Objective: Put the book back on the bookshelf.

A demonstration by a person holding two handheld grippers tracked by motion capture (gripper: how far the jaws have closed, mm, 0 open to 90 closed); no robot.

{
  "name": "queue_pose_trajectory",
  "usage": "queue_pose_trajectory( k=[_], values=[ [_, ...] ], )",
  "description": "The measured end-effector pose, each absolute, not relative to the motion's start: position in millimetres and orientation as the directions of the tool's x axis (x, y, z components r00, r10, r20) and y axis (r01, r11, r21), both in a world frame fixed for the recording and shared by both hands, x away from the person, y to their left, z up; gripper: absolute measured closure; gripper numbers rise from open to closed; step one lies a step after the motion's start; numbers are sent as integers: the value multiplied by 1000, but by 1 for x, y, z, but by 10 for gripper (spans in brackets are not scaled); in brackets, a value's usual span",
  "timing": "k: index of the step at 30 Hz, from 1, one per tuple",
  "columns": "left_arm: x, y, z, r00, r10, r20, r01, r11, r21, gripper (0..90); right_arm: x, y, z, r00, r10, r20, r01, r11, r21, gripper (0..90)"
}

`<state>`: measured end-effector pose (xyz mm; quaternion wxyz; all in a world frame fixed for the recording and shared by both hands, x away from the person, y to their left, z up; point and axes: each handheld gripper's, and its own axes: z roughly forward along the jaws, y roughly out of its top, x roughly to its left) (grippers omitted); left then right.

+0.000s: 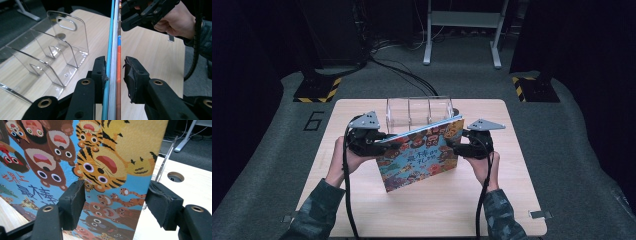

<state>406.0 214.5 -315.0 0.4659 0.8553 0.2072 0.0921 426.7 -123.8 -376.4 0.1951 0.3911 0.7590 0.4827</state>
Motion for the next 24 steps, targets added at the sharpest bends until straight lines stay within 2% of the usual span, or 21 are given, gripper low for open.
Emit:
queue_pose_trajectory(
  k=[4, 8, 24],
  values=[
    [410, 211, -313, 896, 443, -23, 268, -499, 824, 739, 427, -123, -376, -616, 783, 82, 408, 228, 884, 321],
    [415, 211, -312, 907, 419, -53, 283, -510, 813, 786, 427, -122, -375, -614, 785, 81, 410, 230, 883, 322],
    [421, 203, -310, 912, 405, -61, 296, -548, 782, 789, 427, -121, -376, -605, 792, 82, 408, 220, 886, 326]
  ],
)
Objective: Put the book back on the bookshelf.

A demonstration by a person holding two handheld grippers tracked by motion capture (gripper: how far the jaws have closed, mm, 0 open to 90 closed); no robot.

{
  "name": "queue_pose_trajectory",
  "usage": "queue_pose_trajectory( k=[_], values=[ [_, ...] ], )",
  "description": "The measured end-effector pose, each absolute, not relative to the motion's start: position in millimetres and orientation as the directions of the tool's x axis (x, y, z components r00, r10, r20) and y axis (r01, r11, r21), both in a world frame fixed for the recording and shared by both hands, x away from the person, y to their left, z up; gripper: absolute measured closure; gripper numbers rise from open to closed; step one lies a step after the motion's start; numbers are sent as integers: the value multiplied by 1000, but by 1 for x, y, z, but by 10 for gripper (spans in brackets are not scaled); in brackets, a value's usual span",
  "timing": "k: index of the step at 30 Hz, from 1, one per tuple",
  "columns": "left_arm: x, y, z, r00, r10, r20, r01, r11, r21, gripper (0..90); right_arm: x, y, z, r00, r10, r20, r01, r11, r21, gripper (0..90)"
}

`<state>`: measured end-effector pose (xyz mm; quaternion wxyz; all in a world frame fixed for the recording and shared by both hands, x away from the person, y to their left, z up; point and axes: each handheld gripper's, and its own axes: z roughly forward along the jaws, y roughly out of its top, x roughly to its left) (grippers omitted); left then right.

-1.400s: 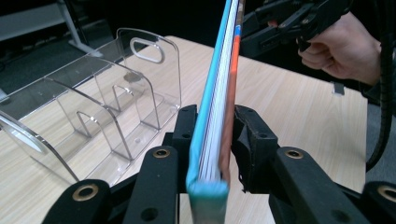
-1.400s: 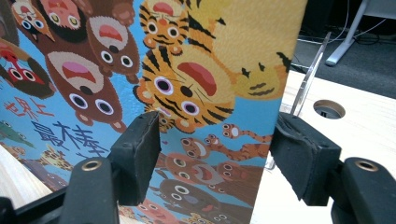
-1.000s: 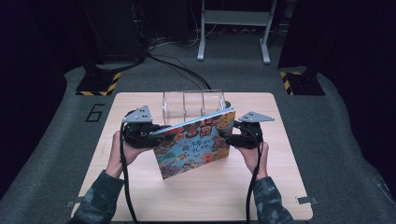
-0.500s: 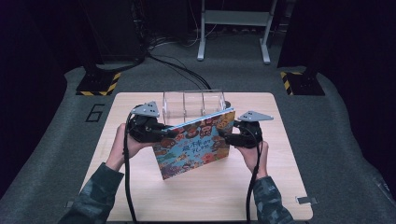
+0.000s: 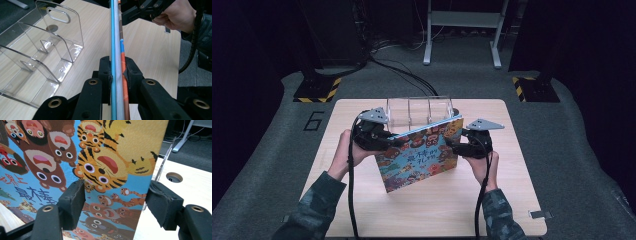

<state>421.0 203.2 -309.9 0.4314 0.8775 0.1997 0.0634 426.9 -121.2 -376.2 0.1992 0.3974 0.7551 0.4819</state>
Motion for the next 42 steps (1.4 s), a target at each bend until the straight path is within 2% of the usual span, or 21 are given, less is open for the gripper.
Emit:
queue_pose_trajectory(
  k=[2, 7, 11, 14, 17, 18, 20, 22, 26, 30, 35, 42],
  values=[
    [420, 202, -310, 909, 413, -53, 293, -545, 786, 794, 427, -122, -377, -609, 788, 87, 408, 218, 887, 302],
    [420, 203, -310, 912, 407, -53, 290, -548, 784, 797, 419, -136, -392, -559, 826, 76, 429, 210, 878, 156],
    [420, 203, -310, 913, 404, -56, 290, -545, 787, 797, 407, -164, -420, -495, 860, 125, 463, 139, 875, 140],
    [419, 202, -310, 912, 407, -54, 290, -548, 785, 798, 399, -180, -451, -427, 890, 163, 532, 101, 841, 113],
    [418, 201, -309, 912, 406, -48, 288, -555, 781, 798, 392, -188, -480, -368, 920, 133, 572, 111, 812, 87],
    [418, 201, -309, 912, 406, -48, 288, -555, 781, 798, 392, -188, -480, -368, 920, 133, 572, 111, 812, 87],
    [416, 201, -309, 914, 403, -45, 285, -559, 779, 798, 387, -192, -500, -336, 939, 69, 600, 157, 784, 67],
    [416, 201, -309, 911, 410, -41, 284, -554, 782, 797, 388, -194, -509, -322, 945, 54, 617, 166, 769, 48],
    [416, 200, -308, 917, 398, -42, 282, -568, 773, 800, 390, -194, -526, -309, 951, 16, 649, 198, 734, 42],
    [417, 197, -304, 915, 400, -42, 293, -590, 752, 801, 390, -194, -526, -307, 952, 1, 637, 205, 743, 56],
    [421, 194, -299, 917, 397, -45, 305, -623, 720, 804, 390, -199, -528, -269, 962, 35, 619, 145, 772, 86],
    [426, 186, -289, 914, 403, -43, 321, -654, 685, 805, 392, -196, -528, -304, 953, 11, 632, 193, 750, 111]
  ],
)
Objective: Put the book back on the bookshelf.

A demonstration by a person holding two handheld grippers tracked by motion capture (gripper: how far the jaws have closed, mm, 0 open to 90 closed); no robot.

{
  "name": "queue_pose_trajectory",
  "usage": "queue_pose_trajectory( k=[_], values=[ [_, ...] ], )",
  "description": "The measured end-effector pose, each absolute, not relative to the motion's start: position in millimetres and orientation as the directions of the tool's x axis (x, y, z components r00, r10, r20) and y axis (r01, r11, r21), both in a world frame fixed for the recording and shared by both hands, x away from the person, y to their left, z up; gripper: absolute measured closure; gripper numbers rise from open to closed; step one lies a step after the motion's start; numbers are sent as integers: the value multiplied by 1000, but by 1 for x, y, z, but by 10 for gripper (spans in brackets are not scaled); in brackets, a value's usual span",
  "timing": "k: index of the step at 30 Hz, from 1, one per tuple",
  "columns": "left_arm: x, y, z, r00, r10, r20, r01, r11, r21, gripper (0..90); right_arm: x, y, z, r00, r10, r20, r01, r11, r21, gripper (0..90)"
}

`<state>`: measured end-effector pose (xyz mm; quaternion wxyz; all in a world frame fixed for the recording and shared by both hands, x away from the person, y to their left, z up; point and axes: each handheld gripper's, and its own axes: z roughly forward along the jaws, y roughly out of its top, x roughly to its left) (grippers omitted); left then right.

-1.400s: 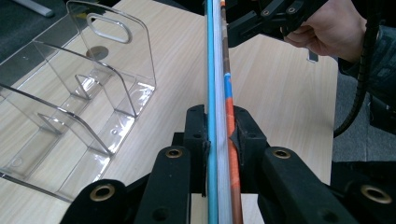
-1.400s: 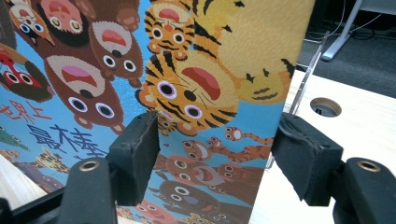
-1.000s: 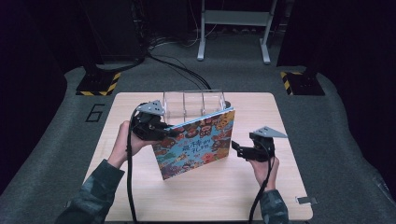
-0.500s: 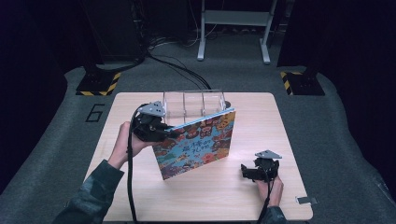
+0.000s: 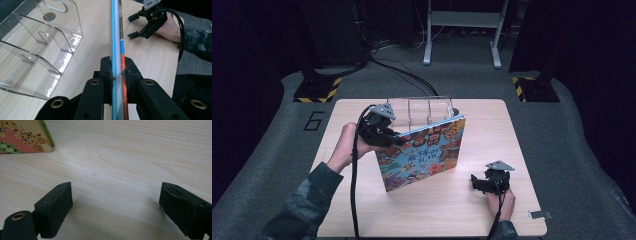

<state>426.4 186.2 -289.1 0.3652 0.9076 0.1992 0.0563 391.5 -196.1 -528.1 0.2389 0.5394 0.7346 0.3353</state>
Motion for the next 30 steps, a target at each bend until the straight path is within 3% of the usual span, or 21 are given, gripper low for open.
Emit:
queue_pose_trajectory(
  k=[5, 12, 20, 30],
  values=[
    [429, 181, -276, 910, 413, -38, 332, -672, 662, 806, 392, -196, -528, -311, 950, 13, 637, 198, 745, 127],
    [436, 163, -239, 910, 414, 11, 337, -755, 563, 808, 392, -197, -528, -308, 951, 20, 636, 190, 748, 131],
    [439, 150, -209, 905, 411, 112, 324, -835, 444, 808, 393, -197, -529, -312, 950, 14, 632, 196, 750, 134],
    [440, 170, -192, 891, 445, 91, 356, -809, 468, 808, 393, -197, -529, -311, 950, 10, 634, 200, 747, 138]
  ],
)
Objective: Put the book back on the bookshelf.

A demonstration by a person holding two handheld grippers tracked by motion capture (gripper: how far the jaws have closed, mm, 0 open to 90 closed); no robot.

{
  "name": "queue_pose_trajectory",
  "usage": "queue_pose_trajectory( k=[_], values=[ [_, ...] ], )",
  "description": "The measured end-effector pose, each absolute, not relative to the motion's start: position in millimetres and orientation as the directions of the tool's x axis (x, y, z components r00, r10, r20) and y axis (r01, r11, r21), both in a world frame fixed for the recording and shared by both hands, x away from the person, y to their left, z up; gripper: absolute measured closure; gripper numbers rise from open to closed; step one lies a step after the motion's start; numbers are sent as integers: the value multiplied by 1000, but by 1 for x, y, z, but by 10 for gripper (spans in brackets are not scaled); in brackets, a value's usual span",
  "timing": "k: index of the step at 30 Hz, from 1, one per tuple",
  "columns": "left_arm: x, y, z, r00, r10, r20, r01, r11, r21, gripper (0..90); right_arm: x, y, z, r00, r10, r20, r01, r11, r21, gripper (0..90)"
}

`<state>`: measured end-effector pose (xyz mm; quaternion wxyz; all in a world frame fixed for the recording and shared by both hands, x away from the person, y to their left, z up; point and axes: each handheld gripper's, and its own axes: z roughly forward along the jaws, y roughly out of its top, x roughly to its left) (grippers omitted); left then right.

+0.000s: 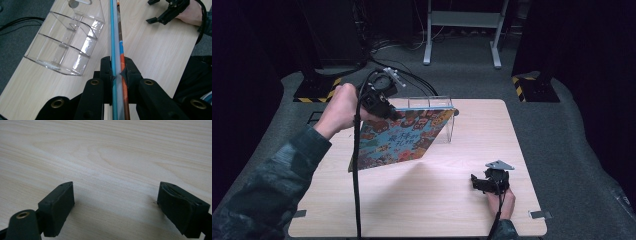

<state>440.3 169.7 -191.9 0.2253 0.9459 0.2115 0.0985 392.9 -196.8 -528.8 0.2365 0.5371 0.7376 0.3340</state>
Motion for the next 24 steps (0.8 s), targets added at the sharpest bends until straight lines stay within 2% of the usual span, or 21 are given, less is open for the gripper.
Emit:
queue_pose_trajectory(
  k=[24],
  values=[
    [464, 217, -181, 784, 612, 101, 501, -720, 480, 807, 393, -197, -528, -313, 950, 12, 639, 201, 743, 145]
  ],
)
